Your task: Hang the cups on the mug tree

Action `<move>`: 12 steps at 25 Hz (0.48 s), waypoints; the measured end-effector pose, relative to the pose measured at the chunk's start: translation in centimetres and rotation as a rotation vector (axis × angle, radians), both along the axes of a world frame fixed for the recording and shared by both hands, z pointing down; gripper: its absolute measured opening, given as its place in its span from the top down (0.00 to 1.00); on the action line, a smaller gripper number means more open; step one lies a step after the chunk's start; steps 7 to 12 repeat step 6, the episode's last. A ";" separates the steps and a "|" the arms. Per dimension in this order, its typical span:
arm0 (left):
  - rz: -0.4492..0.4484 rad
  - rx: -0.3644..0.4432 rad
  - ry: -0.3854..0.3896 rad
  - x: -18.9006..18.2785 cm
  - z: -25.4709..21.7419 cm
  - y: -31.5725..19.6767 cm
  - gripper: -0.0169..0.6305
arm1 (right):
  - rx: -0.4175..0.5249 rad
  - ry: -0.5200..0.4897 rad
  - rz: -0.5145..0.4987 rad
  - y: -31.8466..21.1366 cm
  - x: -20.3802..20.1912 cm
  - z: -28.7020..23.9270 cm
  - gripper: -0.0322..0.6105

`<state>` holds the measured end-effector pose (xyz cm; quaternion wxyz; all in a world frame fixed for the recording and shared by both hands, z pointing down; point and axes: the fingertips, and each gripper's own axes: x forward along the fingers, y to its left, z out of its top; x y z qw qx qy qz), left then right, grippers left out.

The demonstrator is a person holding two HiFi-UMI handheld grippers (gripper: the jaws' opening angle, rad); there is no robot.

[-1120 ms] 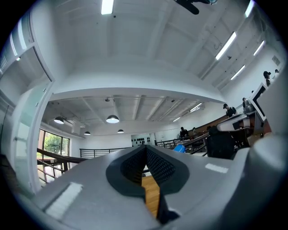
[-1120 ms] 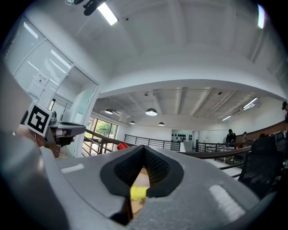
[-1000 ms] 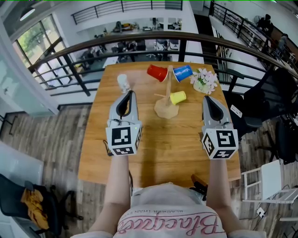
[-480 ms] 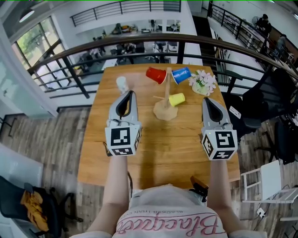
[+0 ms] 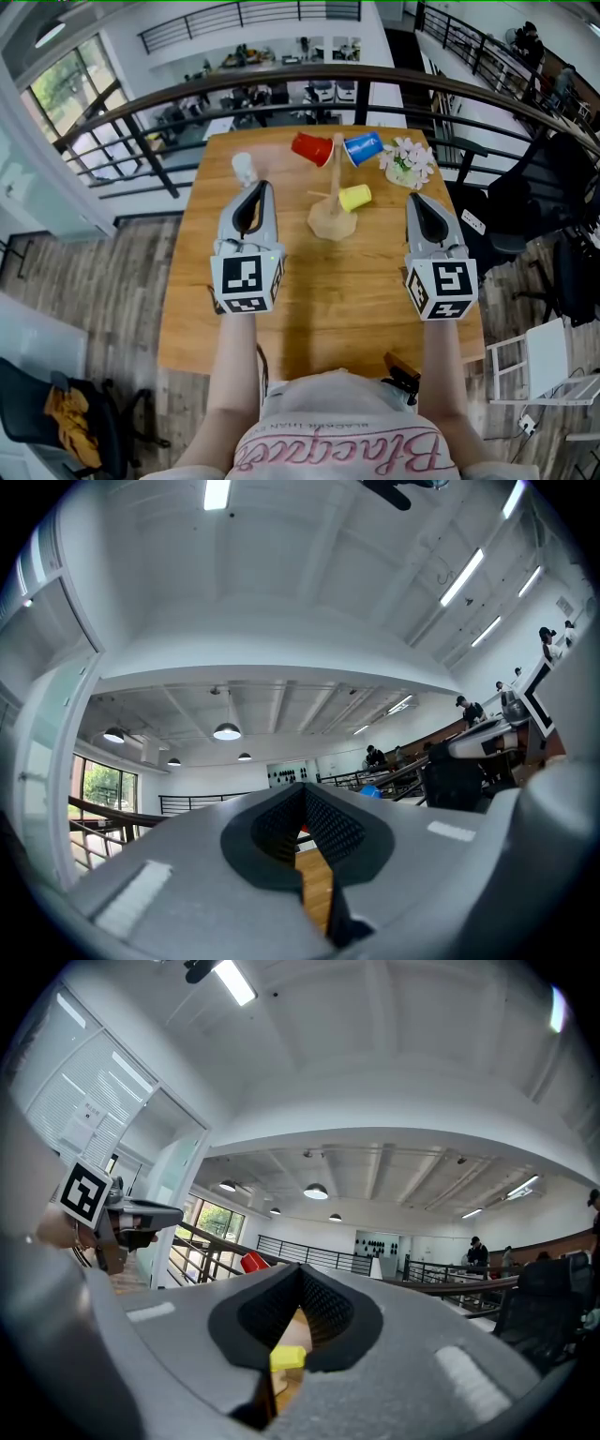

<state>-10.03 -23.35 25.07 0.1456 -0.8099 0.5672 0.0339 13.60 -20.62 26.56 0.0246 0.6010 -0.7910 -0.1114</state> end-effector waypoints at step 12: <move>0.005 -0.005 0.005 0.0 0.2 0.1 0.95 | -0.006 0.001 0.003 0.0 -0.1 0.4 0.95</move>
